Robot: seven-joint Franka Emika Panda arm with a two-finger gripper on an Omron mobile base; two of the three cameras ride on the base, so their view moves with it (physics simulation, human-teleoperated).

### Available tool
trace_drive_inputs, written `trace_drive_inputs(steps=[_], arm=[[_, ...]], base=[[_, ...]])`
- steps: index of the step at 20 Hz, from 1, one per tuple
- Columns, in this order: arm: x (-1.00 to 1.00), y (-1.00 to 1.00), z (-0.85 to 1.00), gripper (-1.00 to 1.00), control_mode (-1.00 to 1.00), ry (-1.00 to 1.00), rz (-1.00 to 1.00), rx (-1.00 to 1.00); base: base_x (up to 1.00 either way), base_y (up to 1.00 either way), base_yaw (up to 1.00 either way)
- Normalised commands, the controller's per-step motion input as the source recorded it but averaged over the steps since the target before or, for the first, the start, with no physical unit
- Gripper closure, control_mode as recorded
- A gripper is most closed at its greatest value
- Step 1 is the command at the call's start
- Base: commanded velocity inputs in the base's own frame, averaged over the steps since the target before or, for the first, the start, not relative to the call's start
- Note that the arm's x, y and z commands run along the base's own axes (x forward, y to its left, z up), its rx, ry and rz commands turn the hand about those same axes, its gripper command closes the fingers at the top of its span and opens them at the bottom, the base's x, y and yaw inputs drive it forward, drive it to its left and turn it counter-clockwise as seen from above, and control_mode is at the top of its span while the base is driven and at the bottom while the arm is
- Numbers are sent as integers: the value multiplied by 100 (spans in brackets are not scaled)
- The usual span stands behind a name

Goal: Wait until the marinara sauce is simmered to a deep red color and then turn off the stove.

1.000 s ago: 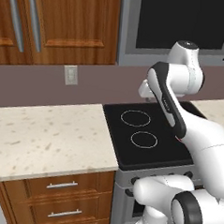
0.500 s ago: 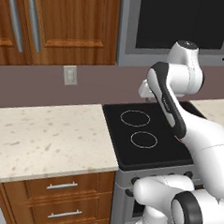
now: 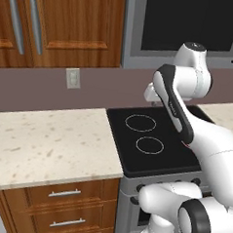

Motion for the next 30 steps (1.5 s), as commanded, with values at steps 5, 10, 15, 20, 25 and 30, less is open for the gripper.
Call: trace_drive_inputs(steps=[5,10,15,20,25,30], arm=[[-5,-13,-10,-100,-100,0,0,0],[-21,-55,-29,-100,-100,-3,0,7],[-26,-90,-49,-100,-100,-8,0,16],[-23,-79,-71,-100,-100,-14,0,9],[-6,-50,-81,-100,-100,-18,0,1],[0,-26,-89,-100,-100,-19,1,0]], base=[[0,0,0],[0,0,0],[0,0,0],[0,0,0],[0,0,0],[0,0,0]])
